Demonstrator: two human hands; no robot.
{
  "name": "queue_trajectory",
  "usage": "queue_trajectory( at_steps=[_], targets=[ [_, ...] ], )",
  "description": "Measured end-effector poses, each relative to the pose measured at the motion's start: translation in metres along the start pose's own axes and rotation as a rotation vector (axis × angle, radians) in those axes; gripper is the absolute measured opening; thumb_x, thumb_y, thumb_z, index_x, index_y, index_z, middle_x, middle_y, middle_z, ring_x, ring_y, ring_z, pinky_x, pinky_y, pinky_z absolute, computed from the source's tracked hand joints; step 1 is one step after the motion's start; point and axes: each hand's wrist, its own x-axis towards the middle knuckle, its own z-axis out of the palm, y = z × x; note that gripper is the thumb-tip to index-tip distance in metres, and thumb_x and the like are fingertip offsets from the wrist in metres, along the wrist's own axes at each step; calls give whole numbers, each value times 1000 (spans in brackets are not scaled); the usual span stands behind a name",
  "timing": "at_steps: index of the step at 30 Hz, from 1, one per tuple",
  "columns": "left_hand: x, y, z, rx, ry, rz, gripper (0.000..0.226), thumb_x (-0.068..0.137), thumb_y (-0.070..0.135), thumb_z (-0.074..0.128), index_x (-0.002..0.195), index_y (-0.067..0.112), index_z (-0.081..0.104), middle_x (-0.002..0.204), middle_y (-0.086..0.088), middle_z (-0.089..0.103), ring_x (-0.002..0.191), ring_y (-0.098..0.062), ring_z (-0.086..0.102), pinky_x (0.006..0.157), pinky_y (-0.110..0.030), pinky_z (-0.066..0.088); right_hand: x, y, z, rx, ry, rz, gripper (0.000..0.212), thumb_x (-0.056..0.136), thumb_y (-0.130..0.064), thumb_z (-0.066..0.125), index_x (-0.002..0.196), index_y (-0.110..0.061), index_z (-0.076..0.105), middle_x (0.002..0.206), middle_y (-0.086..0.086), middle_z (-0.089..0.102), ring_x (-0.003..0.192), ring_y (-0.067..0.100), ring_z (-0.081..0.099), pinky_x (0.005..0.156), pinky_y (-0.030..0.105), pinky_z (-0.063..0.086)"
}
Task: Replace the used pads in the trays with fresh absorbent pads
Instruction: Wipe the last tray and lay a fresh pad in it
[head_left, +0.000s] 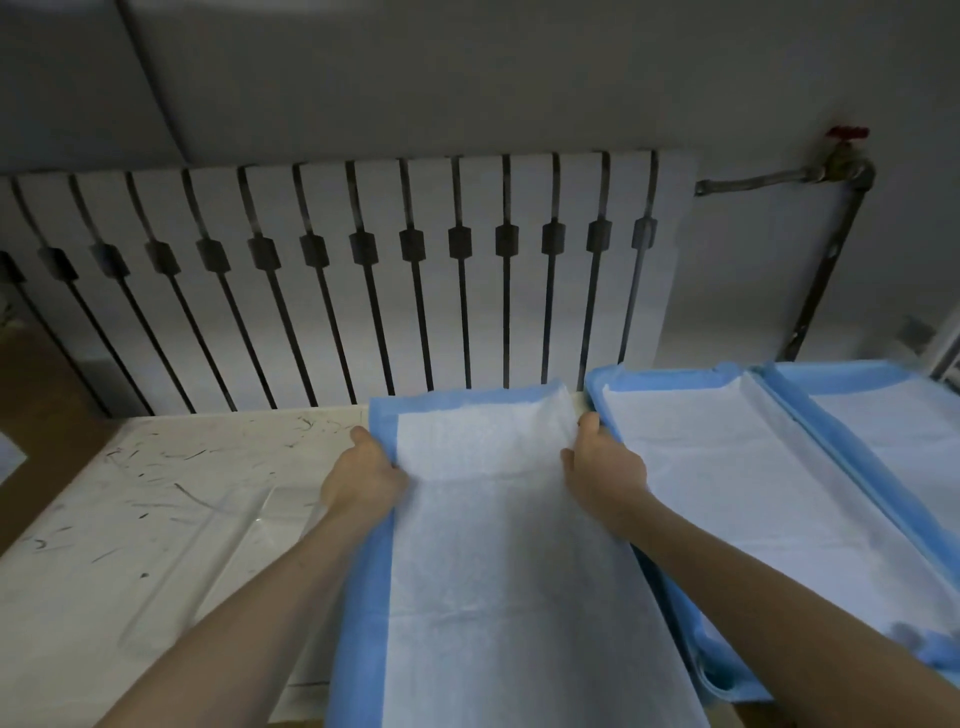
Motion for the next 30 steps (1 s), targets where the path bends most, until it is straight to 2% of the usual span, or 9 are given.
queue_trajectory(
  at_steps=[5,8,11,15,18,22,25,28,30],
  targets=[
    [-37,-4,-9,31,-80,-42,44,82,10,54,119,5,30,86,-6,53,84,-27,58,63,-33,46,-35,0,-13,-54,-74,-61,31,95,-13,42,124,-7,35,103,11,51,98,30,58,76,38,47],
    [-75,-12,-16,59,-112,-17,39,82,10,55,115,6,35,90,-5,54,82,-24,56,65,-32,46,-65,2,-19,-208,-165,-60,46,93,-5,44,137,-7,31,123,11,47,109,26,54,83,32,45],
    [-113,-19,-25,116,-184,-2,42,85,14,57,122,6,38,112,-8,57,98,-23,58,70,-29,45,-96,10,-30,-115,-233,-14,58,92,-15,44,144,-8,18,125,9,54,110,29,56,91,39,45],
    [-158,-29,-36,180,-273,21,14,89,20,52,83,14,40,83,1,47,70,-13,46,55,-23,35,-142,16,-47,-105,-316,-17,70,90,-21,49,146,-6,10,127,12,53,112,30,56,91,39,44],
    [-186,-41,-40,186,-290,16,20,89,22,50,74,17,37,78,1,45,62,-12,44,51,-23,33,-173,27,-50,-38,-293,9,58,89,-19,50,137,-5,21,116,11,57,104,28,58,80,35,43],
    [-211,-43,-44,142,-303,14,22,88,20,47,70,16,34,80,-4,49,78,-21,53,57,-28,40,-201,35,-58,-109,-346,-8,45,91,-12,44,132,-6,26,118,13,57,103,28,58,79,34,43],
    [-215,-39,-56,-28,-175,16,18,89,15,45,73,13,38,99,-16,59,91,-30,56,71,-35,43,-206,37,-69,43,-259,-79,16,89,-5,42,102,-14,37,112,15,58,96,29,57,74,33,42],
    [-210,-32,-71,-154,-44,9,5,90,12,46,87,8,46,98,-16,57,91,-32,57,69,-32,41,-196,44,-92,270,-73,-94,20,86,1,43,97,-12,51,108,14,60,95,28,57,76,31,44],
    [-214,-33,-75,-126,-69,-20,5,87,12,51,88,9,47,84,-10,54,80,-30,57,62,-31,44,-197,49,-98,269,-146,-75,23,86,1,46,102,-10,59,113,11,60,98,24,56,79,26,44]
  ],
)
